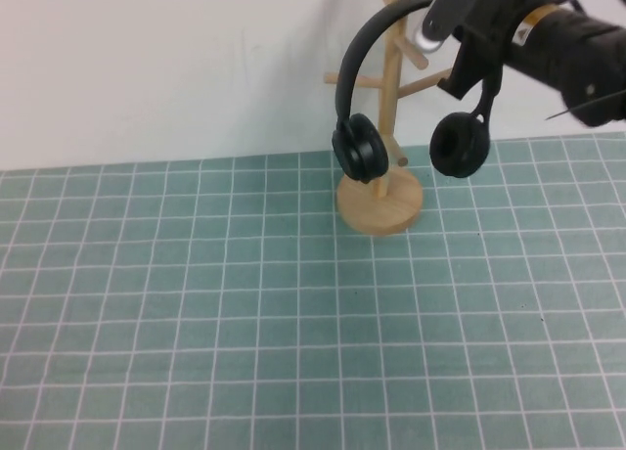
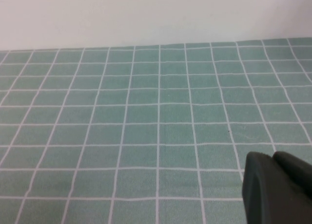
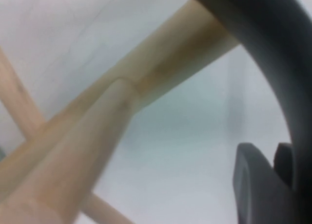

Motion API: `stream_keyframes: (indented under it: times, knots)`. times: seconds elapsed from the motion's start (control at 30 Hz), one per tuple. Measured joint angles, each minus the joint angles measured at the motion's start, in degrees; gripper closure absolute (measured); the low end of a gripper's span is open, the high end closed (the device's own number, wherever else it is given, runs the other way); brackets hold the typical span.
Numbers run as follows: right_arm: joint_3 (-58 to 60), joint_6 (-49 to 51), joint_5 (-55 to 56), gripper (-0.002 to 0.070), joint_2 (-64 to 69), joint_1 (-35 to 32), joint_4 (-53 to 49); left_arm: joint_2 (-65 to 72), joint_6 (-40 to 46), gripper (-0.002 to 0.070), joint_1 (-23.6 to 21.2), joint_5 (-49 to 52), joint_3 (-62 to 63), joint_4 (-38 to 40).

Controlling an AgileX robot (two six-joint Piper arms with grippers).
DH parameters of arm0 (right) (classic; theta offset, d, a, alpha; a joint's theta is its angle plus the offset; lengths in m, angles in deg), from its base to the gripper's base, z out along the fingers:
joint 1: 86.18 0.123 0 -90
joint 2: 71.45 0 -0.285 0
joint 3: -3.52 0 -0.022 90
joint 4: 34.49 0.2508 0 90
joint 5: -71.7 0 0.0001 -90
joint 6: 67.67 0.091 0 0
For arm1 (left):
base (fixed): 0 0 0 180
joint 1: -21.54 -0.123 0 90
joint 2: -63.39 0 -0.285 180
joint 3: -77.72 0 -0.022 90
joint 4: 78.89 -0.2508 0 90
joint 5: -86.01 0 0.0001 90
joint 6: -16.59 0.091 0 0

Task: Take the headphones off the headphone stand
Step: Pick up the headphones from the headphone stand, then place the headphones on the table

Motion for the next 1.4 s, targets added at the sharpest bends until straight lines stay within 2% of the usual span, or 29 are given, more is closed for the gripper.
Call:
stream_keyframes:
  times: [0.23, 0.53, 0.67, 0.93, 1.17, 1.4]
  knots:
    - [0.0, 9.0, -20.8, 0.0629, -9.4, 1.6, -4.6, 0.0, 0.0, 0.0679, 0.0, 0.0, 0.0, 0.0]
    - [0.0, 40.3, -54.8, 0.0629, -18.8, 10.7, -8.6, 0.0, 0.0, 0.0679, 0.0, 0.0, 0.0, 0.0]
    - [0.1, 52.8, -63.1, 0.0629, -16.0, 15.9, -8.7, 0.0, 0.0, 0.0679, 0.0, 0.0, 0.0, 0.0]
    - [0.5, 56.8, -62.0, 0.0629, -0.3, 21.8, -5.7, 0.0, 0.0, 0.0679, 0.0, 0.0, 0.0, 0.0]
    - [0.5, 56.8, -56.6, 0.0629, 11.0, 22.1, -4.1, 0.0, 0.0, 0.0679, 0.0, 0.0, 0.0, 0.0]
    - [-3.2, 57.3, -52.0, 0.0629, 16.0, 21.7, -5.8, 0.0, 0.0, 0.0679, 0.0, 0.0, 0.0, 0.0]
